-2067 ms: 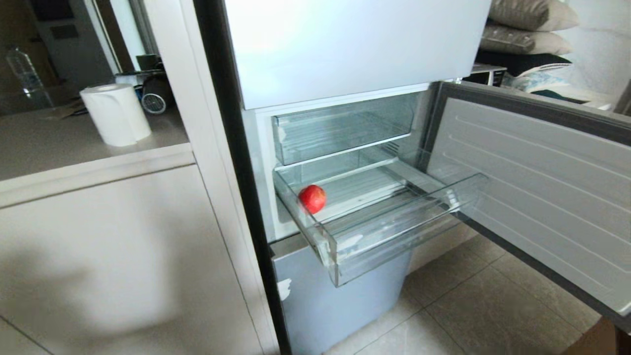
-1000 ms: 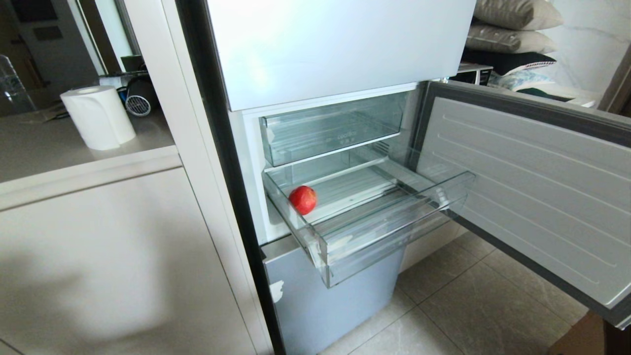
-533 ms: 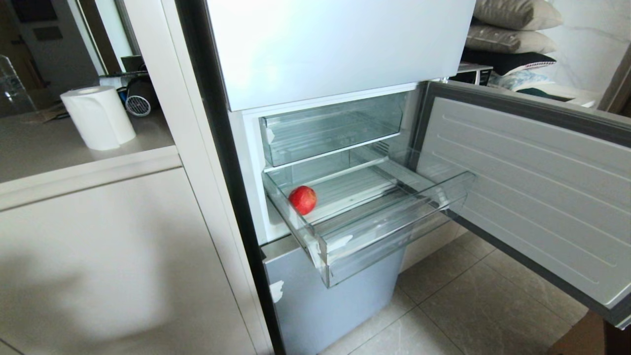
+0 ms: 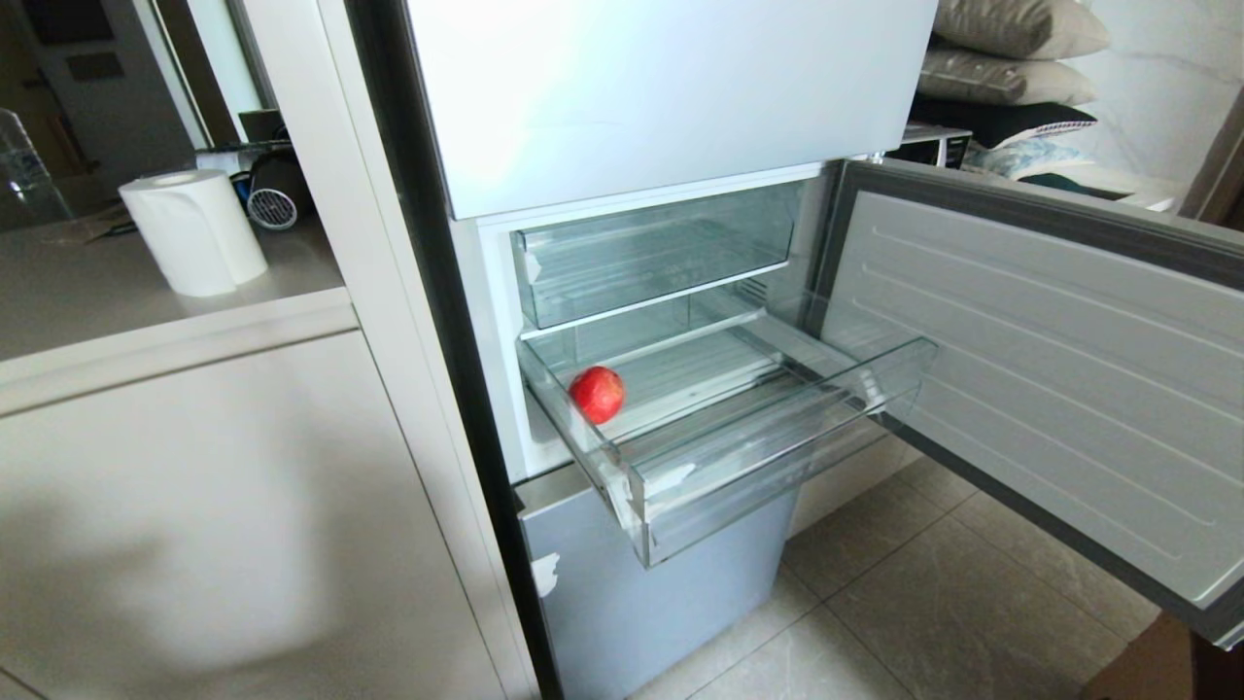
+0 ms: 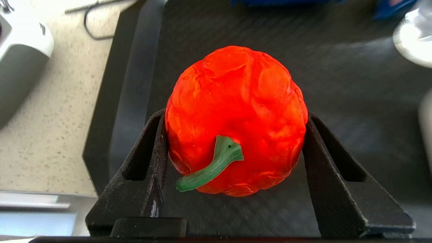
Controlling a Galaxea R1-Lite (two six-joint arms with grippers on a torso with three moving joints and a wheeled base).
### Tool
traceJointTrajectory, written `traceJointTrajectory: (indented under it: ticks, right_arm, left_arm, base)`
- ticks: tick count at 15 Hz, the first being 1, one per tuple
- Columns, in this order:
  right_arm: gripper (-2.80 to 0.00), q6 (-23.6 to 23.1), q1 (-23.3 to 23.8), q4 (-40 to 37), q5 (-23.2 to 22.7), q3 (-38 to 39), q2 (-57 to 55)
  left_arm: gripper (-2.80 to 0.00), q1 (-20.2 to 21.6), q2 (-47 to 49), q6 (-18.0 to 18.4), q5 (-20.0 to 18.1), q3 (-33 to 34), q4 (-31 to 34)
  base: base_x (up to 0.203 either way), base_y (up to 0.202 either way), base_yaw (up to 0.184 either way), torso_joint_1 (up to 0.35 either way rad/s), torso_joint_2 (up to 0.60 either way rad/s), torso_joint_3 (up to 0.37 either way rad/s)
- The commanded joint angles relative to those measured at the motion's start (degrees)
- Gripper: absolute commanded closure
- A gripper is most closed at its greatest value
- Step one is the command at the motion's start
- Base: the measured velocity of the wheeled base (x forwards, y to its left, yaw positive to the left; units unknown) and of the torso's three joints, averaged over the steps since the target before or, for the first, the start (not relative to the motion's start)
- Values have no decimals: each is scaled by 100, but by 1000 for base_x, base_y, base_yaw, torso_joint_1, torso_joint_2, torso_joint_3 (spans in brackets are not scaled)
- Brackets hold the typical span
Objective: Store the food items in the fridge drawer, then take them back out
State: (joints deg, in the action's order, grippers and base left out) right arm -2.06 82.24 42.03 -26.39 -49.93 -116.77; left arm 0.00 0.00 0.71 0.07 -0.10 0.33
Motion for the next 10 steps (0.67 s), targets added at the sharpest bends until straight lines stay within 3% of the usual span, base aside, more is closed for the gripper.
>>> traceJointTrajectory:
  ticks: [1, 2, 10]
  right_arm:
    - [0, -5, -50, 24, -103, -61, -311]
    - [-280, -6, -79, 24, -103, -48, -332]
    - [-280, 151, -121, 24, -107, 51, -169]
  left_arm:
    - [0, 0, 0, 0, 1, 1, 2]
    - [0, 0, 0, 0, 1, 1, 2]
    - [0, 0, 0, 0, 1, 1, 2]
  base:
    - [0, 0, 0, 0, 0, 0]
    - [0, 0, 0, 0, 0, 0]
    - [0, 0, 0, 0, 0, 0]
